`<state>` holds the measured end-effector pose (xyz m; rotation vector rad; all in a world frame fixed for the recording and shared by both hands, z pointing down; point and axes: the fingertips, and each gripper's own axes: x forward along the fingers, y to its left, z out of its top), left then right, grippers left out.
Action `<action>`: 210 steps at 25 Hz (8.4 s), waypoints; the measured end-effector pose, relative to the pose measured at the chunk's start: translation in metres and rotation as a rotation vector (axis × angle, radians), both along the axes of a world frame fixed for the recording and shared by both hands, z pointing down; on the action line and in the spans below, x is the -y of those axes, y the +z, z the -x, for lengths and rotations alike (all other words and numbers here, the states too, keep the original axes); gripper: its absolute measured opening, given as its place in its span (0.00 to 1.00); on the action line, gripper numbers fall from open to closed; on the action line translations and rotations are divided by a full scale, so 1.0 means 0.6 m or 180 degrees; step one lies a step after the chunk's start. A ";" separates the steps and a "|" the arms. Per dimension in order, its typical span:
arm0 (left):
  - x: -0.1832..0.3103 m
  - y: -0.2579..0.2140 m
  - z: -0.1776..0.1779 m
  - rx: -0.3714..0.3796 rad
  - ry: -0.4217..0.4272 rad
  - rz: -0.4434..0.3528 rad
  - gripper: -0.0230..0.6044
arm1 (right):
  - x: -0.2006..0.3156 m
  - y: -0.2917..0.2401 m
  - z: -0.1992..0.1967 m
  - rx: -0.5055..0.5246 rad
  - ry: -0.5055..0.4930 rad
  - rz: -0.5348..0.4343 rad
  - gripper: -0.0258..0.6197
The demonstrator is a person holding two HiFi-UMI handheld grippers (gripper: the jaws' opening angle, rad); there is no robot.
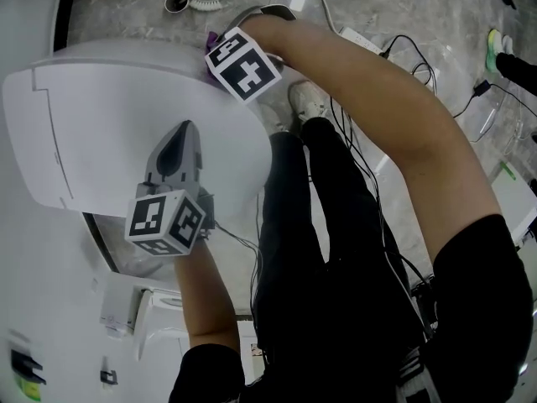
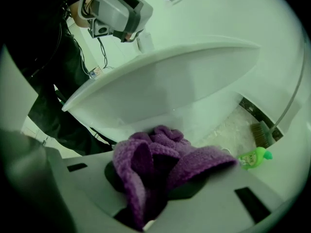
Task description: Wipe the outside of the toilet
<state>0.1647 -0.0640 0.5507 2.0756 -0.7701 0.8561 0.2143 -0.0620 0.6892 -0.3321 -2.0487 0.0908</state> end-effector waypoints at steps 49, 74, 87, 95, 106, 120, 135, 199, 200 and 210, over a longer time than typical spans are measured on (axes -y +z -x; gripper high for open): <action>-0.482 -0.036 0.128 0.0262 -0.1608 -0.0057 0.05 | -0.398 -0.037 0.057 -0.0100 0.1458 -0.0084 0.21; -0.642 -0.015 0.434 -0.0109 -0.1926 0.0027 0.05 | -0.479 -0.032 0.360 -0.0421 0.2317 -0.0636 0.21; -0.703 0.014 0.579 -0.0248 -0.2084 0.0149 0.05 | -0.429 -0.027 0.482 -0.0691 0.2846 -0.1058 0.21; -0.697 -0.014 0.665 -0.0262 -0.2124 0.0072 0.05 | -0.400 -0.035 0.528 -0.0711 0.3215 -0.0947 0.22; -0.667 -0.019 0.749 -0.0182 -0.2170 0.0088 0.05 | -0.327 -0.041 0.608 -0.0785 0.3604 -0.0956 0.23; -0.498 -0.007 0.845 -0.0239 -0.2233 0.0045 0.05 | -0.208 -0.006 0.716 -0.0943 0.3808 -0.0926 0.24; -0.334 -0.030 0.943 -0.0248 -0.2345 0.0092 0.05 | -0.090 0.011 0.810 -0.1282 0.3980 -0.0763 0.25; -0.076 -0.251 0.929 -0.0313 -0.1067 -0.0821 0.05 | 0.054 -0.542 0.818 0.1952 0.4355 -0.1116 0.25; -0.093 -0.277 0.892 -0.0323 -0.1023 -0.0845 0.05 | 0.041 -0.576 0.775 0.2026 0.4434 -0.1144 0.25; -0.189 -0.604 0.639 -0.0340 -0.1081 -0.1401 0.05 | -0.109 -0.881 0.504 0.2271 0.4553 -0.1431 0.25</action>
